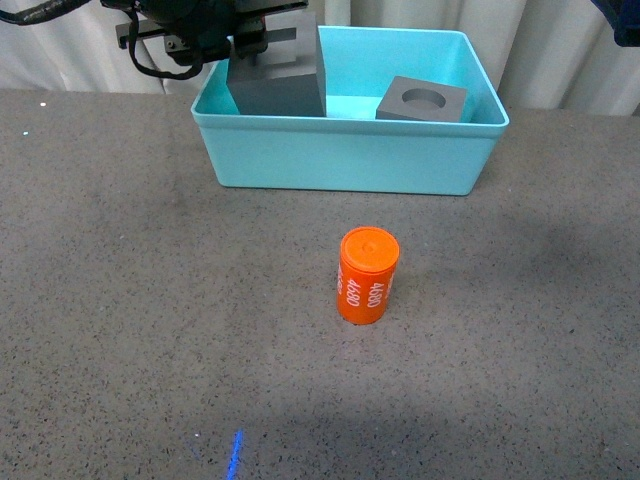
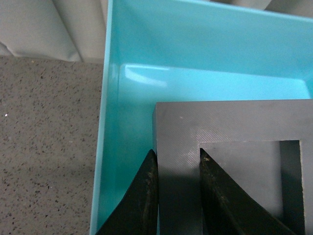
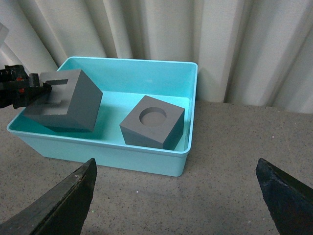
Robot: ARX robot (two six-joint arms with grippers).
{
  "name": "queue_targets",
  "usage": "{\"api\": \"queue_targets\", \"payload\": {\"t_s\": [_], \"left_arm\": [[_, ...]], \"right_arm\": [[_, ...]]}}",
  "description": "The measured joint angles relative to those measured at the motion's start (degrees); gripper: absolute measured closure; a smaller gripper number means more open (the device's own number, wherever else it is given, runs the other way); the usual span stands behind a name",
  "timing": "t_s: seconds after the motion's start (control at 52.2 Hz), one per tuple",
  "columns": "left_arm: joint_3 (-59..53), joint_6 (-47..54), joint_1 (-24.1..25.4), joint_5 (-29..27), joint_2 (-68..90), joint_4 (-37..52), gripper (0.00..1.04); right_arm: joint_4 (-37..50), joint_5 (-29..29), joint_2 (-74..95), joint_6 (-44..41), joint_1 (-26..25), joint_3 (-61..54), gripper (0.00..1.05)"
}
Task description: Place gray and orange parts in blue box
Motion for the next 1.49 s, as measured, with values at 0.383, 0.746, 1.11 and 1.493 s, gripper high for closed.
{"api": "queue_targets", "payload": {"t_s": [0.383,0.746,1.11,1.493], "left_arm": [[2.10,2.80,0.15,-1.18,2.97,-3.39,0.87],[-0.96,3.04,0.26,-3.41,-0.02,1.53,0.42],[-18.75,2.12,0.70,-9.05,-18.03,13.97,0.07],[-49.62,2.23,-2.45,-11.82,-40.76,26.75,0.07]], "right_arm": [[0.00,0.00,0.00,0.00,0.00,0.00,0.10],[0.00,0.00,0.00,0.00,0.00,0.00,0.10],[0.00,-0.02,0.00,0.00,0.00,0.00,0.10],[0.00,0.00,0.00,0.00,0.00,0.00,0.10]]}}
